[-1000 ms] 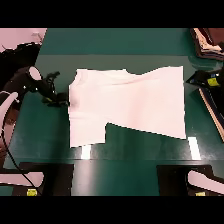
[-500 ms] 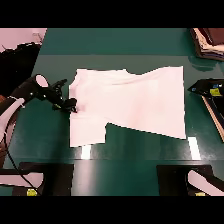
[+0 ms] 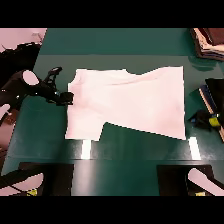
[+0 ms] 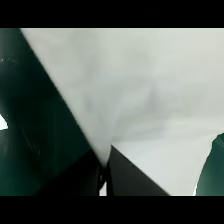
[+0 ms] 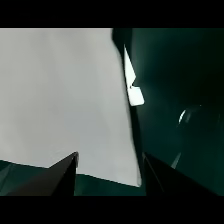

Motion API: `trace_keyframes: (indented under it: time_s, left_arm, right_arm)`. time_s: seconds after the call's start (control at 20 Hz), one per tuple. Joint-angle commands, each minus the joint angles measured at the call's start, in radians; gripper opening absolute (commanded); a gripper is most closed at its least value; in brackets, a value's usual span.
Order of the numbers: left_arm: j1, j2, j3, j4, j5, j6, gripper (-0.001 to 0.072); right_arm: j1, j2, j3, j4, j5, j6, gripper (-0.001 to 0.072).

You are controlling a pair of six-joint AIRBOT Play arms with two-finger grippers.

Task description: Fold the shirts.

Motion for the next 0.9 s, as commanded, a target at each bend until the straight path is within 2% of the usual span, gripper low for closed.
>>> trace_keyframes:
  time_s: [0.0,0.1,0.15,0.25,0.3,0.35,0.4,0.45,0.5,0.7,0.85]
  left_arm:
    - [-0.001,0.038,0.001,0.0,0.011,0.0,0.0024]
    - [-0.001,0.038,0.001,-0.002,0.011,-0.001,0.0023]
    - [-0.001,0.038,0.001,-0.003,0.01,0.0,0.0023]
    - [-0.001,0.038,0.001,-0.005,0.01,-0.001,0.0023]
    - [-0.001,0.038,0.001,-0.005,0.01,-0.001,0.0024]
    - [-0.001,0.038,0.001,-0.005,0.01,-0.001,0.0023]
    - [-0.001,0.038,0.001,-0.005,0.009,-0.001,0.0023]
    - [-0.001,0.038,0.001,-0.005,0.008,-0.002,0.0023]
    - [-0.001,0.039,0.001,-0.005,0.008,-0.011,0.0023]
    - [0.0,0.144,0.029,0.01,0.051,-0.038,0.0022]
    - [0.001,0.278,0.17,0.051,0.042,-0.038,0.0023]
  right_arm:
    - [-0.106,0.001,-0.142,-0.002,0.023,0.0,0.0479]
    - [-0.101,0.001,-0.195,0.001,0.008,-0.001,0.0468]
    - [-0.084,0.001,-0.213,0.003,-0.011,-0.001,0.0424]
    - [-0.03,0.001,-0.224,0.003,-0.041,0.0,0.0424]
    - [0.005,0.001,-0.218,0.003,-0.058,0.0,0.0381]
    - [0.039,0.001,-0.208,0.003,-0.078,0.0,0.0298]
    - [0.071,0.001,-0.193,0.003,-0.099,0.0,0.0265]
    - [0.1,0.001,-0.176,0.002,-0.111,0.0,0.0109]
    - [0.127,0.001,-0.157,0.002,-0.115,0.0,0.0017]
    - [0.228,0.002,0.012,0.003,-0.078,0.0,0.0017]
    - [0.297,0.003,0.275,0.002,-0.027,0.0,0.0017]
